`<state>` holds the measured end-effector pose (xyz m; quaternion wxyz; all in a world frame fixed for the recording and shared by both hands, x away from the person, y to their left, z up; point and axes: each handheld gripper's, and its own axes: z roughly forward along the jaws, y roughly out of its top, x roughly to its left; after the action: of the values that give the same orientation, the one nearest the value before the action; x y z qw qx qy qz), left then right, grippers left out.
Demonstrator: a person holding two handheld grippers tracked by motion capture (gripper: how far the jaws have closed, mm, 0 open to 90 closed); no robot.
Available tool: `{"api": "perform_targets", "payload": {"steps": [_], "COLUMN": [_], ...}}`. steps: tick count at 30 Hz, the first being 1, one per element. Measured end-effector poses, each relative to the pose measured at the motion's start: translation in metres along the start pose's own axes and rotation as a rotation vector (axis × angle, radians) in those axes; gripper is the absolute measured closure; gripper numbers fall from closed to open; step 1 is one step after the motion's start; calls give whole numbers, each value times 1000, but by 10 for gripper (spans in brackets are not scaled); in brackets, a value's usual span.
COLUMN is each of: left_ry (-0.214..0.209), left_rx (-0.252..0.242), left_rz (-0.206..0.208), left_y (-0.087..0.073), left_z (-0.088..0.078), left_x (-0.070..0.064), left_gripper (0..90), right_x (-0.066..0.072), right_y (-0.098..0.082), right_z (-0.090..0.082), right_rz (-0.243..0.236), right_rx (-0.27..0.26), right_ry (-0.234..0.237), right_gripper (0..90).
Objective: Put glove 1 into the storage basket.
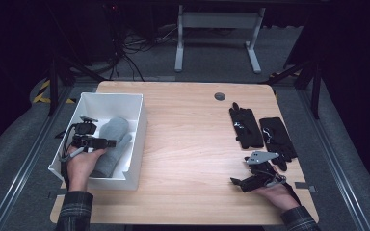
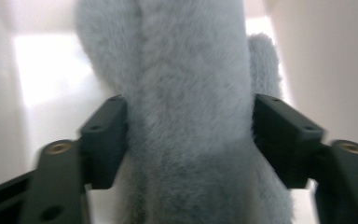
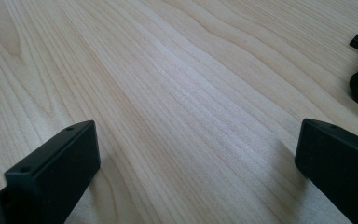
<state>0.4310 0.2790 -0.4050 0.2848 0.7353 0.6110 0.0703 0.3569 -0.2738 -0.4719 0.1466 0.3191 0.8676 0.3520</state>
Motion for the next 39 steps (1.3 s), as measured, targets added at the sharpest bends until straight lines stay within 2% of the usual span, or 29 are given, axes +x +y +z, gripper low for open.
{"api": "perform_targets", "payload": {"steps": [5,8,10,11,12,15,18,21,24,27,28,31,39], "left_ry": [28,21,9,9,0,-1,-17,-51,-70,-82,-82,-111,-154], "left_rx": [-60,-86,-116,-116,-132,-147,-178,-195,-200,-192,-192,-187,-201], "left_rz": [17,39,76,76,103,137,163,171,201,254,254,287,361], "left_y": [6,9,12,12,14,17,21,24,28,31,31,34,40], "left_z": [-17,-25,-34,-34,-40,-47,-53,-59,-63,-65,-65,-66,-66], "left_x": [-4,-7,-13,-13,-18,-26,-33,-41,-51,-63,-63,-77,-113], "left_gripper": [173,150,145,144,143,130,116,109,107,107,107,106,107], "right_x": [0,0,0,0,0,0,0,0,0,0,0,0,0], "right_y": [0,0,0,0,0,0,0,0,0,0,0,0,0], "right_z": [0,0,0,0,0,0,0,0,0,0,0,0,0], "right_rz": [1,1,1,1,1,1,1,1,0,1,1,1,0], "right_rx": [0,0,0,0,1,0,0,1,1,1,1,1,0], "right_ry": [1,0,0,0,0,0,0,1,0,0,0,0,1], "right_gripper": [1,1,2,2,1,1,1,1,2,2,2,1,2]}}
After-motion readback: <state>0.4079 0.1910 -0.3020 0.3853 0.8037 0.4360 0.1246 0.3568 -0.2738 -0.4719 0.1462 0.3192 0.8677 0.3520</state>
